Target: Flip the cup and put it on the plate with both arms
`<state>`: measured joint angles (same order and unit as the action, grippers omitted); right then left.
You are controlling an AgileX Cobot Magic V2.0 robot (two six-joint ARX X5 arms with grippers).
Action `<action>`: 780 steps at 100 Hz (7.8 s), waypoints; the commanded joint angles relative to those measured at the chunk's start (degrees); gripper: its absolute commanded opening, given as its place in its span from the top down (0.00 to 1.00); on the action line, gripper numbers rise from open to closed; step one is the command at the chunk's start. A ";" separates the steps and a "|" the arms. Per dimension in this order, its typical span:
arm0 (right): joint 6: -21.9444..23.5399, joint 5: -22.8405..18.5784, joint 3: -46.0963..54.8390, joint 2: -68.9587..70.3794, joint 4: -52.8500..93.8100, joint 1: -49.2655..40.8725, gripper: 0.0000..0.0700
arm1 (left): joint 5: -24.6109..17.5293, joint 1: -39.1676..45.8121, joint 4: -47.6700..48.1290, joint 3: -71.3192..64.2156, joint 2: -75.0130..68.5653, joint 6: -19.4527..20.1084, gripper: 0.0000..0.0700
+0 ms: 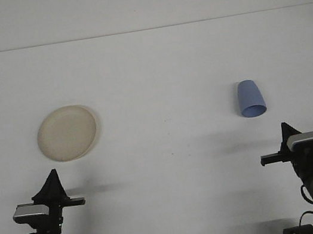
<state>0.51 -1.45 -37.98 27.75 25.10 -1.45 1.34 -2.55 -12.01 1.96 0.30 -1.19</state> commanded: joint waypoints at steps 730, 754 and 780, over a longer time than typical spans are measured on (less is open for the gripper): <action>10.86 1.16 -60.24 71.43 53.22 -41.64 0.31 | 0.02 -0.09 -0.70 -1.11 -0.02 -0.39 0.98; 6.49 1.55 -60.19 63.73 53.29 -33.77 0.31 | 0.02 -0.09 -0.70 -1.11 -0.02 -0.39 0.98; 4.98 4.11 -57.27 53.57 53.20 -21.62 0.31 | 0.02 -0.09 -0.70 -1.11 -0.02 -0.39 0.98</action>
<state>6.61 1.87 -96.07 82.96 76.82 -25.28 1.34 -2.55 -12.01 1.96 0.32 -1.19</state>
